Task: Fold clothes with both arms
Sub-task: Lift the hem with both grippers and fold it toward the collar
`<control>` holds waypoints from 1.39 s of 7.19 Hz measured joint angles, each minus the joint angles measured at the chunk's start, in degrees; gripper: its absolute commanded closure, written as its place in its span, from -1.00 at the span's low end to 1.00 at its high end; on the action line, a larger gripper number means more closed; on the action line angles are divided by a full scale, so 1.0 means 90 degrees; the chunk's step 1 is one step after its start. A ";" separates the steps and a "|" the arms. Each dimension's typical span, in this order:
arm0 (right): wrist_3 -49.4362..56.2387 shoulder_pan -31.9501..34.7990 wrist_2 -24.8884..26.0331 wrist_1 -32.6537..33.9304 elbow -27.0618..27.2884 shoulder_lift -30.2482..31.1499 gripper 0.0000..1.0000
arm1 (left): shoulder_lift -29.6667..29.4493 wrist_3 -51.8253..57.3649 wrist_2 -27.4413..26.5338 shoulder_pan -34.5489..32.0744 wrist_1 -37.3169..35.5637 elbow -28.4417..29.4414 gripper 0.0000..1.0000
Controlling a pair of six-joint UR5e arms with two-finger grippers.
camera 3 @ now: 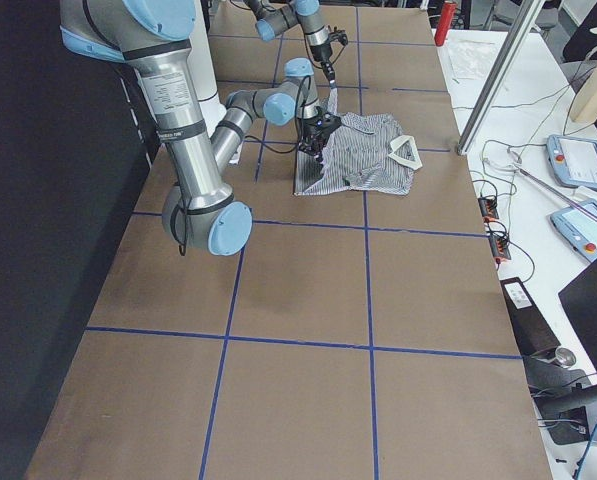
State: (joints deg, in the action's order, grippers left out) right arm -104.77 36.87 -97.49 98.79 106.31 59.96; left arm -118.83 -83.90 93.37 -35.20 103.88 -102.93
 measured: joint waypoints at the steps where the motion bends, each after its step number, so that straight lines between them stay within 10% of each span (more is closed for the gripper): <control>1: 0.0199 0.0263 -0.0042 -0.0196 -0.0757 -0.0406 1.00 | -0.0212 0.0071 -0.0010 -0.0170 0.0531 0.0679 1.00; 5: 0.0536 0.1037 -0.0435 -0.1464 -0.3131 -0.1478 1.00 | -0.0891 0.0456 -0.0039 -0.0728 0.1334 0.2111 1.00; 10: 0.0932 0.1478 -0.1062 -0.1590 -0.3445 -0.1674 1.00 | -0.0925 0.0723 0.0009 -0.1053 0.1257 0.1864 1.00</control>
State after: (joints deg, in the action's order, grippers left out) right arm -96.38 50.18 -107.05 84.48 75.31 44.89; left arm -127.16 -77.39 93.45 -44.68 115.19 -86.16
